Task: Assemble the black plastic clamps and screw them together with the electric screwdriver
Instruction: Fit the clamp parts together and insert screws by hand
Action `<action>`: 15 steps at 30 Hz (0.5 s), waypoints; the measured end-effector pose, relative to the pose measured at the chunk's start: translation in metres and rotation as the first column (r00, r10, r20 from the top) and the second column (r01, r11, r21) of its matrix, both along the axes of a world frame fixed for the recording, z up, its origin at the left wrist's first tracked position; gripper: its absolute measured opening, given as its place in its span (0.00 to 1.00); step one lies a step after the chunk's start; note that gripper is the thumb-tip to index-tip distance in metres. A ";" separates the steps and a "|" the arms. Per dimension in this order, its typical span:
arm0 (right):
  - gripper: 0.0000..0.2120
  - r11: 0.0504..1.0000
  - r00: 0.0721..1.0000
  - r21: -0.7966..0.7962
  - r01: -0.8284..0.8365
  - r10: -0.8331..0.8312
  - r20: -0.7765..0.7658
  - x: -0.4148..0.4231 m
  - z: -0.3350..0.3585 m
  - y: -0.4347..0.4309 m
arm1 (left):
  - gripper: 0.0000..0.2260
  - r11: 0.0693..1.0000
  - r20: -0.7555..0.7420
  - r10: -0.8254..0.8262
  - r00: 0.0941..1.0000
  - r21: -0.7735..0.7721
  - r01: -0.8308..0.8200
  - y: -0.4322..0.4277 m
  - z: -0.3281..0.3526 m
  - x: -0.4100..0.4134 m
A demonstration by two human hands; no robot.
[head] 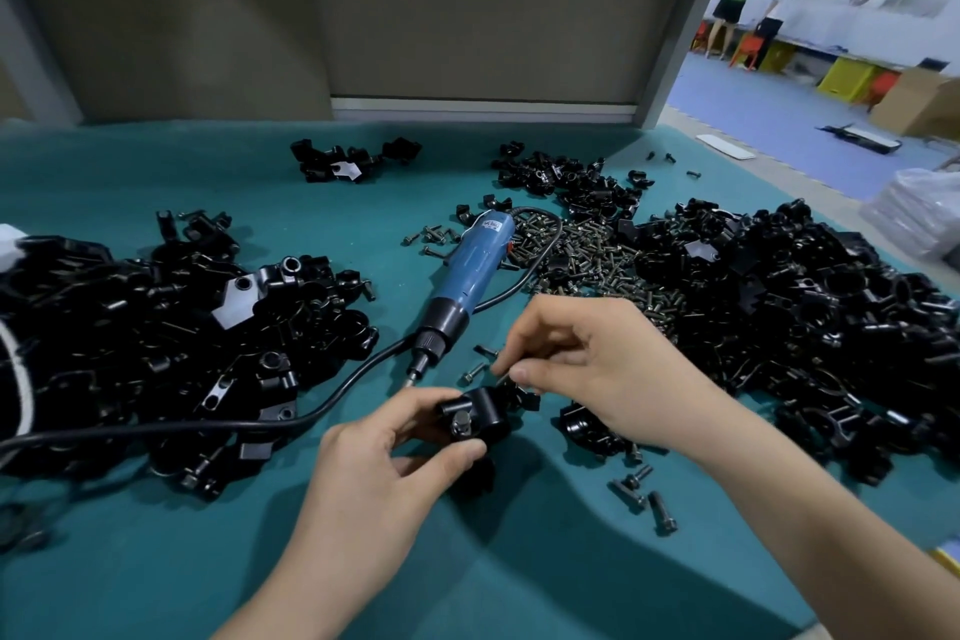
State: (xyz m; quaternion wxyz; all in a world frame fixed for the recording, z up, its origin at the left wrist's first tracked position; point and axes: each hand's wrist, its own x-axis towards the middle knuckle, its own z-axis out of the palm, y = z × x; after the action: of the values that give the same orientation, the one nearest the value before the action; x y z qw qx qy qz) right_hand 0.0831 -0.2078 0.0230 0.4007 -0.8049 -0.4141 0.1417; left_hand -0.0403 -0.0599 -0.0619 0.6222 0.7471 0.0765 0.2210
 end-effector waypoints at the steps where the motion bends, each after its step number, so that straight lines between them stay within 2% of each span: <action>1: 0.06 1.000 0.999 -0.020 0.000 0.001 0.032 -0.001 -0.001 0.000 | 0.13 1.000 0.002 -0.004 1.000 -0.002 0.004 -0.001 0.001 0.000; 6: 0.07 0.997 0.998 0.061 0.049 -0.050 0.023 -0.001 0.001 -0.002 | 0.14 1.000 -0.009 -0.017 1.000 -0.009 0.017 0.000 0.002 0.000; 12: 0.08 0.999 0.995 -0.032 0.013 -0.009 0.102 -0.007 0.002 -0.002 | 0.12 0.999 -0.003 -0.005 1.000 -0.052 0.005 -0.001 0.001 -0.001; 15: 0.05 0.995 0.980 -0.097 0.005 0.014 0.199 -0.011 0.006 0.000 | 0.13 0.999 -0.018 -0.011 1.000 -0.039 0.010 0.000 0.001 -0.001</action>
State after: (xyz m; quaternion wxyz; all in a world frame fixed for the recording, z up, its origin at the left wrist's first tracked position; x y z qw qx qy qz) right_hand 0.0722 -0.2075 0.0288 0.3172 -0.8327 -0.4466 0.0810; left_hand -0.0414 -0.0602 -0.0607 0.6371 0.7372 0.0827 0.2094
